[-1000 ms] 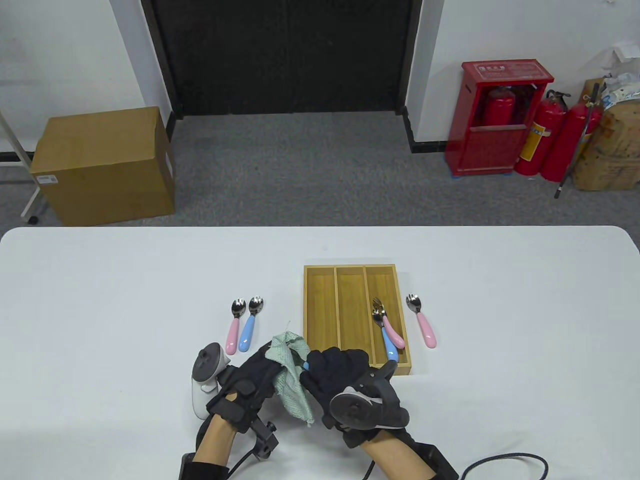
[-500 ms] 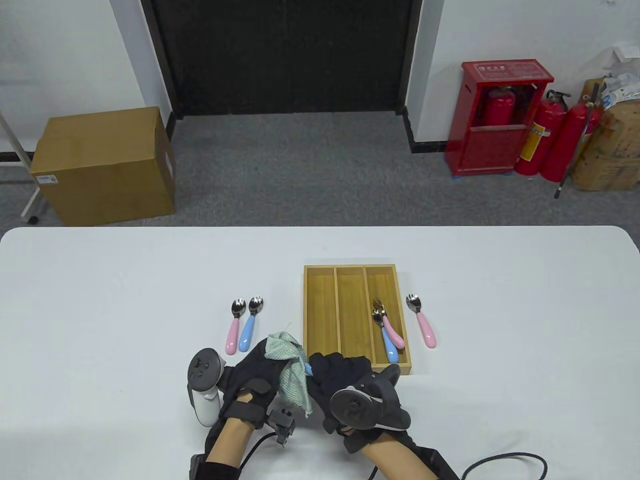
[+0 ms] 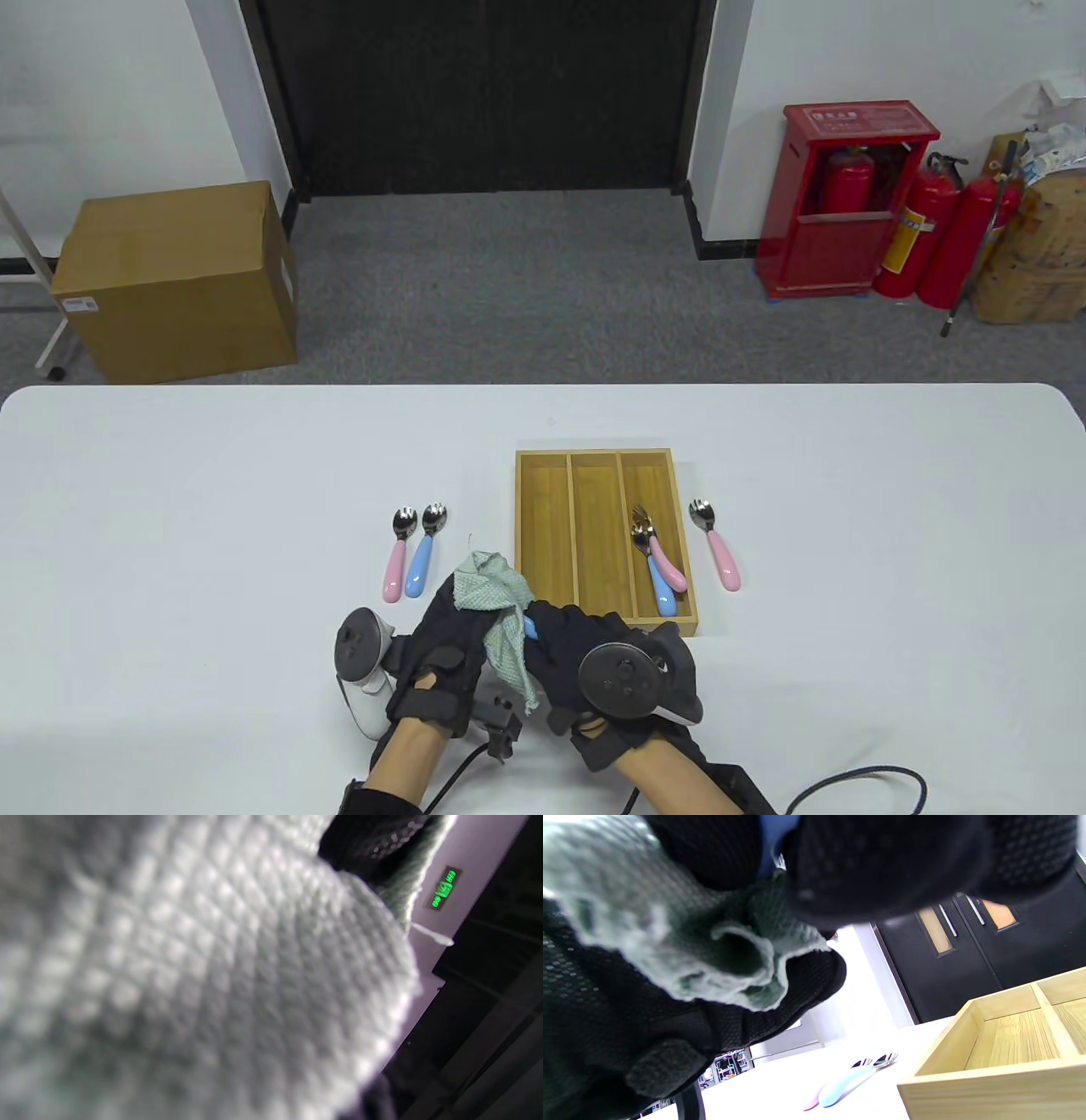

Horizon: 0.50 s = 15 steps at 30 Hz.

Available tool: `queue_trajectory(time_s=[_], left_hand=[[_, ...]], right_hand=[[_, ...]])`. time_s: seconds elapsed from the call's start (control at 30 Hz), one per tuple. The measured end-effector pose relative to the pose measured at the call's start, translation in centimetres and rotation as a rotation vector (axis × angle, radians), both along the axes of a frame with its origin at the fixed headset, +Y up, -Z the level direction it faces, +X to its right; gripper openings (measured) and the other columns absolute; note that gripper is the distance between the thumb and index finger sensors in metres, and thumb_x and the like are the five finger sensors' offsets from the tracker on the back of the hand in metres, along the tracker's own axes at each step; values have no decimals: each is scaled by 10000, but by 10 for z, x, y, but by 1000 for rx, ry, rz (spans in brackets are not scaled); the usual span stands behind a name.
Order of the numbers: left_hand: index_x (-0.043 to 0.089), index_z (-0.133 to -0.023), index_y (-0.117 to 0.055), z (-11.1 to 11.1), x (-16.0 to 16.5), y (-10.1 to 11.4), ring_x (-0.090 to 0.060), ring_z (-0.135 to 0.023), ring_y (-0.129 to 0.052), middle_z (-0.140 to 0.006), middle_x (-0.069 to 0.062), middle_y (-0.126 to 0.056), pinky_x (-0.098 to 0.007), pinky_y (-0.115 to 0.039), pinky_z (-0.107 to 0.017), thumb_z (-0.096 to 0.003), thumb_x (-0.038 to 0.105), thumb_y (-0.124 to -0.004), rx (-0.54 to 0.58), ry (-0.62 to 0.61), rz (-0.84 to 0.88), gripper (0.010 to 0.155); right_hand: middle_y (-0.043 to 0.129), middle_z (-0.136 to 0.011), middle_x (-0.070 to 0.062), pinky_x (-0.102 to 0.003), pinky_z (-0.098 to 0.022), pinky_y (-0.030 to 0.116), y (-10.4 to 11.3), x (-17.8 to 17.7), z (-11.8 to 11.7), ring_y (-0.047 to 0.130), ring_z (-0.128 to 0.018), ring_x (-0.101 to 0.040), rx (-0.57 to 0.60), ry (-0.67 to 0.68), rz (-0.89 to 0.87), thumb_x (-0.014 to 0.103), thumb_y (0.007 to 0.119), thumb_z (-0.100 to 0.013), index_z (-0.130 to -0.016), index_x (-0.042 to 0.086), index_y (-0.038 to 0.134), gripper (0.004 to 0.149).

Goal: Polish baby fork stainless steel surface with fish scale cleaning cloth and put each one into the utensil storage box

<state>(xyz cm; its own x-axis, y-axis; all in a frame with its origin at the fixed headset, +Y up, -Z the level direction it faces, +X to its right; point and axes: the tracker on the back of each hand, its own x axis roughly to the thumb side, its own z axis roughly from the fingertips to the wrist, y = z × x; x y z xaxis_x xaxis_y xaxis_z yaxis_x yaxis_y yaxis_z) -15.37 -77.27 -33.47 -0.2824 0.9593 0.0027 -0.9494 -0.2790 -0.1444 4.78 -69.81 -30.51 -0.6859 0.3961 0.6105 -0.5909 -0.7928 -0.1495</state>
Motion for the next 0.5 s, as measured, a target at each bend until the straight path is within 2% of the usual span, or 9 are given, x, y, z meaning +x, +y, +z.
queue_trajectory(time_s=[0.13,0.33,0.4,0.5], left_hand=[[305,-1012,-611,1,6,-1,-120,-822,-970,-904,92,-878,-455,-713,-701,-538,446,-825,-23,-52,39,539],[274,-928,-735,-6,-9,16,-149,-642,-1037,-759,28,-963,-461,-779,-627,-480,392,-845,83,34,-204,476],[272,-896,-779,-6,-17,24,-146,-578,-1058,-705,18,-994,-459,-799,-599,-470,417,-833,128,94,-320,453],[273,-869,-817,-7,-23,29,-149,-539,-1070,-666,10,-1019,-460,-809,-584,-464,435,-828,152,132,-387,437]], right_hand=[[948,-449,-128,-521,-259,838,-1,0,0,940,-63,-159,1,1,6,413,800,-414,-776,63,788,504],[951,-457,-139,-529,-260,835,-4,-3,-1,953,-64,-183,-44,32,13,403,806,-413,-778,55,782,505],[948,-468,-147,-537,-270,827,-4,-4,-3,951,-77,-194,-57,43,19,400,810,-413,-786,58,781,506],[945,-480,-159,-545,-282,820,-3,-4,-4,953,-94,-204,-64,50,24,394,813,-413,-796,59,778,510]])
